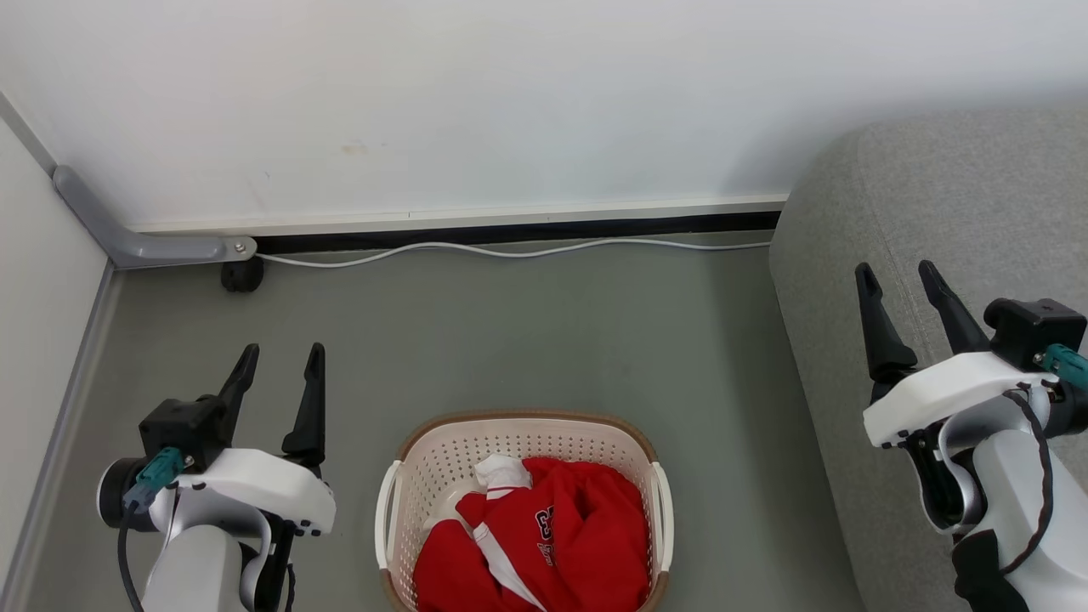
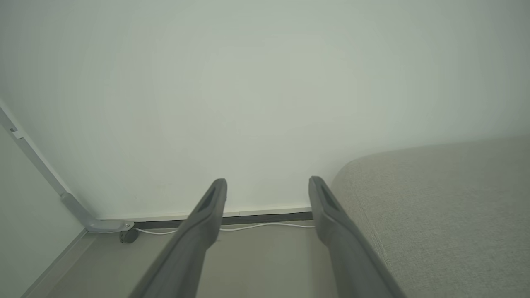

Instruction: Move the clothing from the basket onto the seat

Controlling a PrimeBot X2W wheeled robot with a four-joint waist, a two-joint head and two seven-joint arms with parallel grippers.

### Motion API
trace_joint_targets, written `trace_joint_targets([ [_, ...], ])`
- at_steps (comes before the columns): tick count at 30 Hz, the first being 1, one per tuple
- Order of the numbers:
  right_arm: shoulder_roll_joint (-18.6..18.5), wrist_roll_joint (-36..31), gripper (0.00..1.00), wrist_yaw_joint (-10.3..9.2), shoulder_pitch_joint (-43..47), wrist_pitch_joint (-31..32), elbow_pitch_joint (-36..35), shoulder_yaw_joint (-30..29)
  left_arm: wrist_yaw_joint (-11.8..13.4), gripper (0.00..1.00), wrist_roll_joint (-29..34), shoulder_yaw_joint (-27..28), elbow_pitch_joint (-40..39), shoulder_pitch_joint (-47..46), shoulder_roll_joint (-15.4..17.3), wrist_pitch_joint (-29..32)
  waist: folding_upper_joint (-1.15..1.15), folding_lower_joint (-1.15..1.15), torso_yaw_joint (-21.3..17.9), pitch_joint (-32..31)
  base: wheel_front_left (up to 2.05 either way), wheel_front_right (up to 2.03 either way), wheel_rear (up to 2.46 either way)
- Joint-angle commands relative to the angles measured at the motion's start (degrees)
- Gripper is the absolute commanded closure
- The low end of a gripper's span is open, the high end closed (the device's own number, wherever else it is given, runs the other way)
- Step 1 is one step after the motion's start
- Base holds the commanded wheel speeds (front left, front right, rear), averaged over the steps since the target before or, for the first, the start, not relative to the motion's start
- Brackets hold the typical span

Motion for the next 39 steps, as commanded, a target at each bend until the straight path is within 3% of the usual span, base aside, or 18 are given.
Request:
trace_joint_targets([
  [1, -0.76, -1.72, 0.0, 0.24, -2.5, -1.1, -0.75, 1.17, -0.29, 0.0, 2.02, 1.83, -1.11, -3.36, 1.3, -0.87, 0.0, 0.0, -0.01, 0.16, 0.0, 0.0, 0.0],
  [12, -1.75, -8.25, 0.0, 0.26, -5.46, -2.82, 0.6, 2.55, -0.35, 0.0, 9.4, 2.29, -0.58, -4.9, 1.48, -2.6, 0.0, 0.0, -0.39, 1.55, 0.0, 0.0, 0.0],
  [27, -1.09, -9.05, 0.0, 0.26, -6.12, -2.82, -1.67, -1.16, -0.38, 0.0, 7.88, 4.17, -0.22, -5.7, 0.17, -2.6, 0.0, 0.0, -0.83, 4.49, 0.0, 0.0, 0.0],
  [39, -1.52, -9.58, 0.0, 0.26, -10.54, -2.82, -9.01, -1.97, -0.41, 0.0, 4.86, -0.51, 4.27, -7.88, -1.29, -2.6, 0.0, 0.0, -2.84, 15.11, 0.0, 0.0, 0.0],
])
